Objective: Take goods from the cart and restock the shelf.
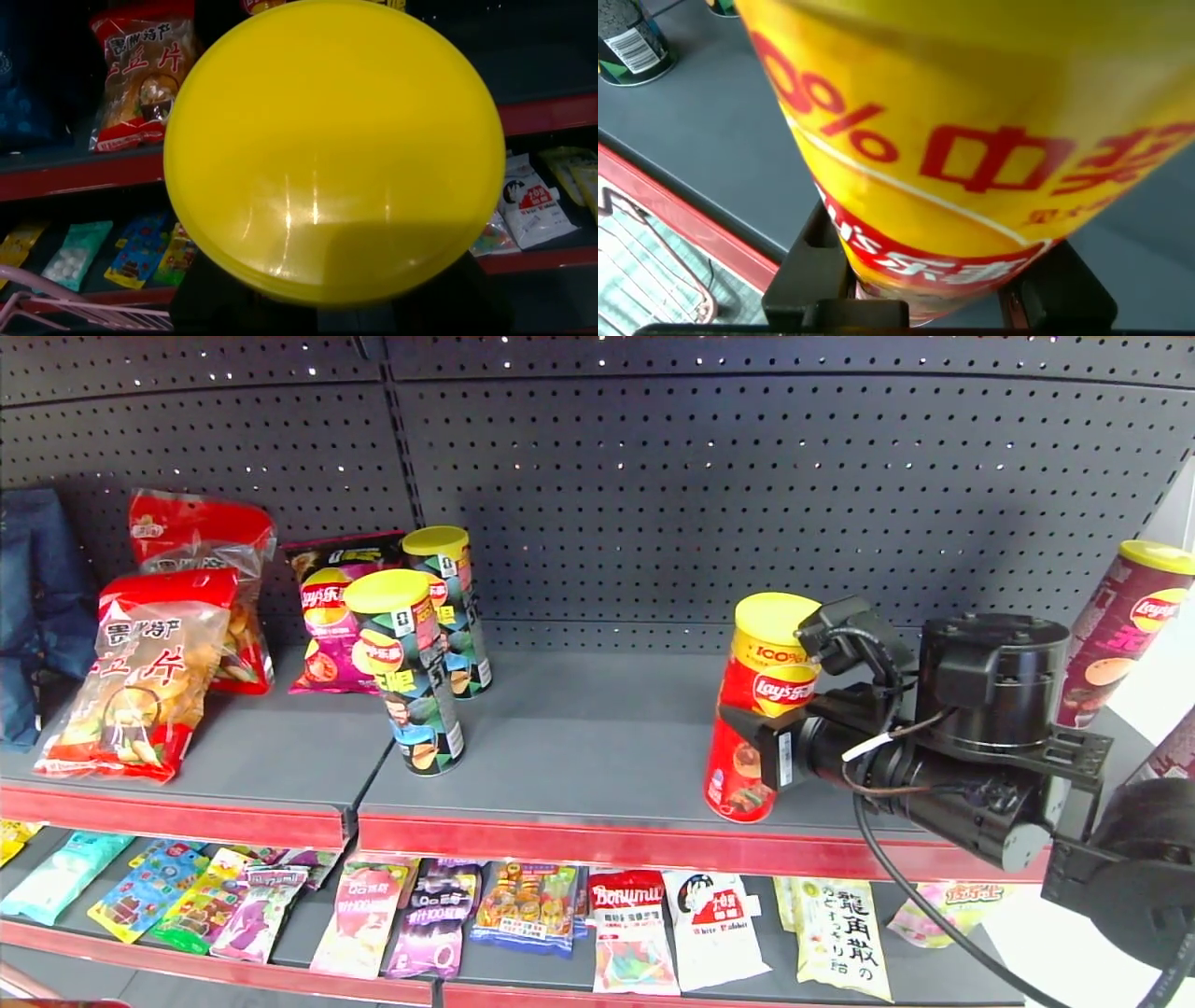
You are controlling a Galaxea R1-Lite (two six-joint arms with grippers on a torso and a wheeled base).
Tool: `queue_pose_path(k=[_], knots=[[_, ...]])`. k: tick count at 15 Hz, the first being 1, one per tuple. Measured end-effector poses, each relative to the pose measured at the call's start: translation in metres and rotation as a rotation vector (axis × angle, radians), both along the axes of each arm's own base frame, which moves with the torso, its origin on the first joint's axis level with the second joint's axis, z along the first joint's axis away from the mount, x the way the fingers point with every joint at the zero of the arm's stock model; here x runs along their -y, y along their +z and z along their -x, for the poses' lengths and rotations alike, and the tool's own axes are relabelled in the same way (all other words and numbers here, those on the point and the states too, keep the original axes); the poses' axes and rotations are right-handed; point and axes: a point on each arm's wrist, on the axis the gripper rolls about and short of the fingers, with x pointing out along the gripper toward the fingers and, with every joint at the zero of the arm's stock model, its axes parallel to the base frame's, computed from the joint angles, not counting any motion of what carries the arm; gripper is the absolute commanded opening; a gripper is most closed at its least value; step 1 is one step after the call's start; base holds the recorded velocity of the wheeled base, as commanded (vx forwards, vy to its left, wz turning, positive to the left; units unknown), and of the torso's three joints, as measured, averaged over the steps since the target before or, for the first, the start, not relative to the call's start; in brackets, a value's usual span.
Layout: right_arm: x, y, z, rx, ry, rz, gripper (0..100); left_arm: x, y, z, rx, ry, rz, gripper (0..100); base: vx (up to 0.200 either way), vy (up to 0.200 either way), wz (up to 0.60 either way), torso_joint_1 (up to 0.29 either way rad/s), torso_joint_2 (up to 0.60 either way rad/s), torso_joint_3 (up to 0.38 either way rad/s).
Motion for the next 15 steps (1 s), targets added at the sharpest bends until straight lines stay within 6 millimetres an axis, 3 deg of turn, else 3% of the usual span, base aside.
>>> queue_pose_path(k=[10, 11, 15], knots=[[0.0051, -0.0061, 0.0081, -0.016, 0.002, 0.024, 0, -0.0001, 0.0003, 0.0003, 0.003, 0.000, 0.000, 0, 0.000, 0.000, 0.00, 0.000, 0.00, 0.000], [0.0049, -0.0064, 0.0086, -0.017, 0.003, 0.026, 100, -0.0001, 0.0003, 0.0003, 0.003, 0.000, 0.001, 0, 0.000, 0.000, 0.00, 0.000, 0.00, 0.000], [0.0044, -0.0073, 0.0094, -0.020, -0.018, 0.037, 100, 0.0000, 0.0002, 0.0004, 0.004, -0.001, 0.001, 0, 0.000, 0.000, 0.00, 0.000, 0.00, 0.000]])
